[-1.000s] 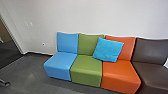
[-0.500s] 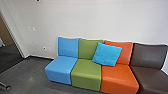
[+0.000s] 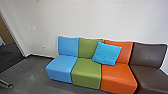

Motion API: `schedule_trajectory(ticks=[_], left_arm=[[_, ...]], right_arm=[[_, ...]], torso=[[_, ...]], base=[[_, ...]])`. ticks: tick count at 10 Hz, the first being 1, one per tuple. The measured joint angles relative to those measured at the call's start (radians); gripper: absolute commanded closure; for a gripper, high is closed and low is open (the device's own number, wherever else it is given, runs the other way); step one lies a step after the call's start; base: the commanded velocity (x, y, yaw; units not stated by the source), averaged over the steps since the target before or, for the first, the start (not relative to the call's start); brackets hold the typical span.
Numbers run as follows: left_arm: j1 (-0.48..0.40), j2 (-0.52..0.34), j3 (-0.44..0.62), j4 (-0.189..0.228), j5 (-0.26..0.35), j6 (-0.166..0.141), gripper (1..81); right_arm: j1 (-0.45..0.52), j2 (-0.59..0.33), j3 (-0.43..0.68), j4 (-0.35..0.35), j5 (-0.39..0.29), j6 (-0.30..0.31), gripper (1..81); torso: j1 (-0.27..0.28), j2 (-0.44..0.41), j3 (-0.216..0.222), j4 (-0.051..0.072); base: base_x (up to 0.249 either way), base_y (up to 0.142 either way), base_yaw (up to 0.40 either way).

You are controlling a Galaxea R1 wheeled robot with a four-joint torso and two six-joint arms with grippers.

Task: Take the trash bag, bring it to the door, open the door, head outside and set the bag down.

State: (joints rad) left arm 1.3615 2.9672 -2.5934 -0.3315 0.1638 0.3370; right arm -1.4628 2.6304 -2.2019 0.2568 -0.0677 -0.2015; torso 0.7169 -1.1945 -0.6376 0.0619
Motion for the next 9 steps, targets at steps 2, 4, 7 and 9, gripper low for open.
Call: schedule_trajectory(ticks=[2,4,7,9], left_arm=[[0.000,0.012,-0.015,0.015,0.001,0.000,81.1],[0.000,0.043,-0.050,0.022,0.001,0.000,81.1],[0.000,0.094,-0.127,0.037,0.004,0.000,81.1],[0.010,0.093,-0.132,0.040,0.004,0.000,81.1]], right_arm=[[-0.006,0.030,-0.053,0.000,0.007,0.000,1.0],[-0.011,0.085,-0.112,-0.003,0.022,0.000,1.0],[-0.020,0.121,-0.161,-0.008,0.025,0.000,1.0],[-0.026,0.127,-0.176,-0.010,0.028,0.000,1.0]], torso=[[-0.046,0.072,0.000,0.000],[-0.092,0.143,0.000,0.000],[-0.145,0.227,0.055,0.000],[-0.190,0.295,0.126,0.000]], base=[[0.000,0.000,0.000],[0.000,0.000,0.000],[0.000,0.000,0.000],[0.000,0.000,0.000]])
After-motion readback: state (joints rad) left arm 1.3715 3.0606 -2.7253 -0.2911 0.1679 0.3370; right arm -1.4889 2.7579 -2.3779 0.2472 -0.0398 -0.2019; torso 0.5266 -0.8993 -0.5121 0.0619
